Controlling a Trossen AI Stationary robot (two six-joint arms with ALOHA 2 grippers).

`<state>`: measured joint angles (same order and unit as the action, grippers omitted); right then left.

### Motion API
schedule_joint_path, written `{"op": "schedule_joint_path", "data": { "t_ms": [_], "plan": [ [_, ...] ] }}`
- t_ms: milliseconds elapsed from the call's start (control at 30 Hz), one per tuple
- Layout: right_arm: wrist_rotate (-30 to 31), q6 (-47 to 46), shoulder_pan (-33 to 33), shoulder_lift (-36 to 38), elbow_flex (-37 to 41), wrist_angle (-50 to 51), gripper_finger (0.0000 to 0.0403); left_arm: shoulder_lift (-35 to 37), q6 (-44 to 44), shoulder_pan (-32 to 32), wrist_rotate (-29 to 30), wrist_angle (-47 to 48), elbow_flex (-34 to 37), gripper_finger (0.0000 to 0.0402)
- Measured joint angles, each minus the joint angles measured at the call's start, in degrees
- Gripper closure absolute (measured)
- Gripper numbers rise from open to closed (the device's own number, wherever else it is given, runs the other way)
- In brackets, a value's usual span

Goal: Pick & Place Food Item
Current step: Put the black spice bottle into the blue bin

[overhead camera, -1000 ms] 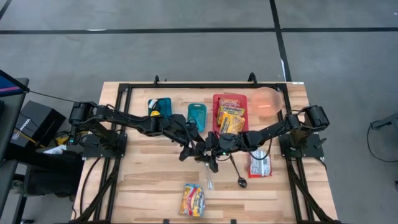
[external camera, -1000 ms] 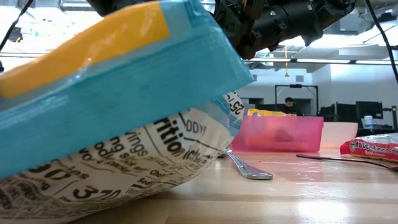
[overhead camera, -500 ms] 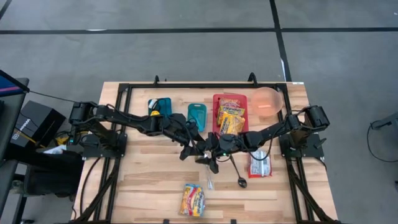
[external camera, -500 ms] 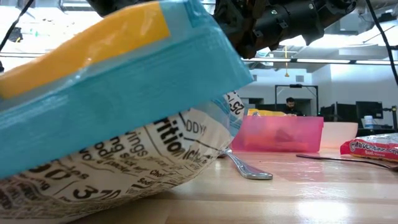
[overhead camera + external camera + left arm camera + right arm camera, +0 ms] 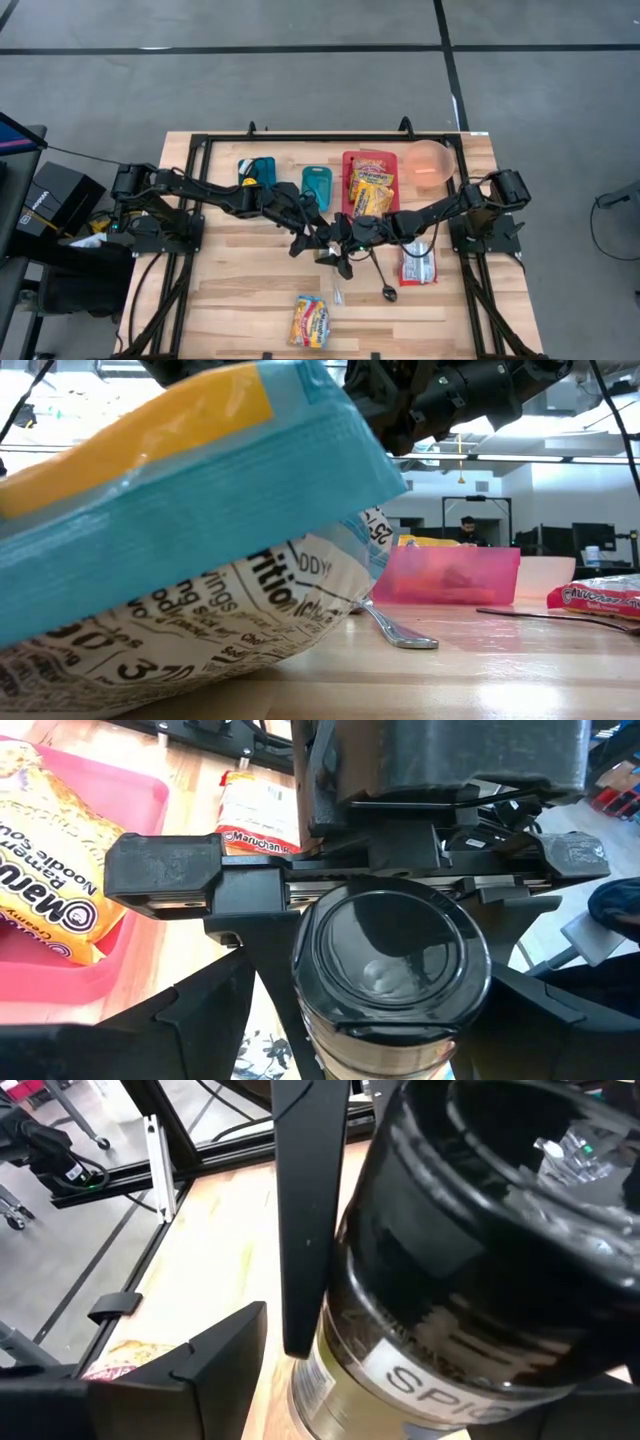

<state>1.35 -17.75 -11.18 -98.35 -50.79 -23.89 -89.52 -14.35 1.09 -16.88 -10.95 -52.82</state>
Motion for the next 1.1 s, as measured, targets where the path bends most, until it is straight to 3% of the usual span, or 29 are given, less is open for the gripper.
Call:
{"op": "schedule_joint_path", "data": {
  "t_ms": [433, 733, 1100],
  "plan": [
    [0.1, -3.2, 0.2, -0.1, 0.3, 1.8, 0.0127, 0.3, 1.2, 0.3, -1.4, 0.3, 0.0, 0.0117],
    [0.5, -4.6, 0.9, -0.1, 0.3, 5.0, 0.0127, 0.2, 0.8, 0.2, -0.8, 0.8, 0.0, 0.0201],
    [1.1, 2.4, 0.3, 2.7, 0.3, 12.9, 0.0127, 6.9, 0.1, 0.6, -0.9, 16.4, 0.0, 0.0265]
  ]
}}
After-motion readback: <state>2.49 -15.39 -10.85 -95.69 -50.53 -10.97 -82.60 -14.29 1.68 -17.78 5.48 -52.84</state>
